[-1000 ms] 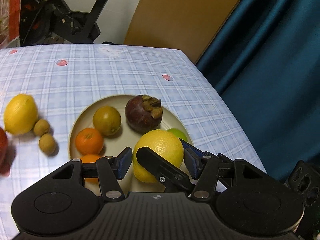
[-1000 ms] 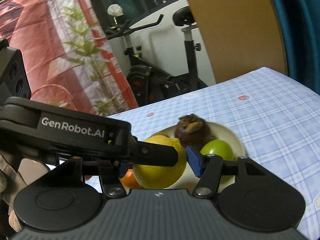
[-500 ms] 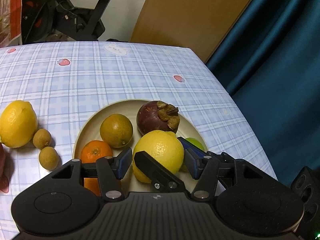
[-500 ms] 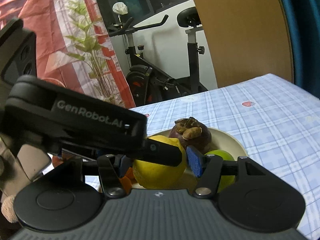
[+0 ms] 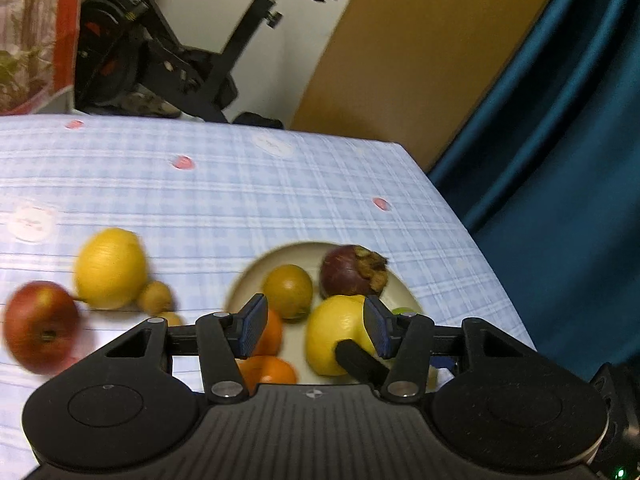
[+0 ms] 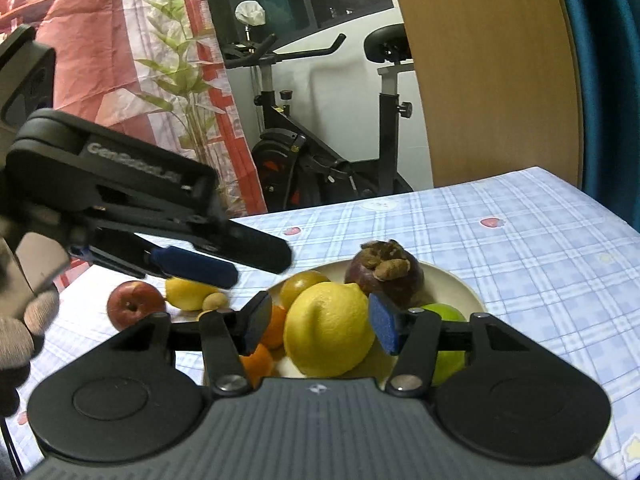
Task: Organize fruits
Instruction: 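Move the left gripper to the red apple and close on it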
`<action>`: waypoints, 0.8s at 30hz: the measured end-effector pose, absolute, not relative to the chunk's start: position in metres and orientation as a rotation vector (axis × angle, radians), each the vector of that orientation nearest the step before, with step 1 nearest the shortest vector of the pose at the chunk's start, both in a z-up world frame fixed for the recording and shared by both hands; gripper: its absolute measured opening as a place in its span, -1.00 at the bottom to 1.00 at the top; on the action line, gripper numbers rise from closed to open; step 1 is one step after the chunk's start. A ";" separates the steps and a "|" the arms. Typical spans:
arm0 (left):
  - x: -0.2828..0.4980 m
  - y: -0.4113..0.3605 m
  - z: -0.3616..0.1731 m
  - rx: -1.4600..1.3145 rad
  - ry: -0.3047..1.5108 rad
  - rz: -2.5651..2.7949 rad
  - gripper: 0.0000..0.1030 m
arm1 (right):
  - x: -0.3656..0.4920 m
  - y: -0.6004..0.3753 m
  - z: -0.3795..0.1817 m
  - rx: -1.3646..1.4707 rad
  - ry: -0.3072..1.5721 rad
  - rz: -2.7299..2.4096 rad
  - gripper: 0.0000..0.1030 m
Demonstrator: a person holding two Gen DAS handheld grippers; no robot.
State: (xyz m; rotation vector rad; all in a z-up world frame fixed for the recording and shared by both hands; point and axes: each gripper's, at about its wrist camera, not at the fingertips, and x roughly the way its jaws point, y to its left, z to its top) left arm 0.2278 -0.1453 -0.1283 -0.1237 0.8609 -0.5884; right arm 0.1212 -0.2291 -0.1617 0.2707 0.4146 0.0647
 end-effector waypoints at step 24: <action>0.245 0.021 -0.098 -0.020 0.757 -0.393 0.28 | 0.187 -0.152 -0.131 0.169 0.515 0.322 0.24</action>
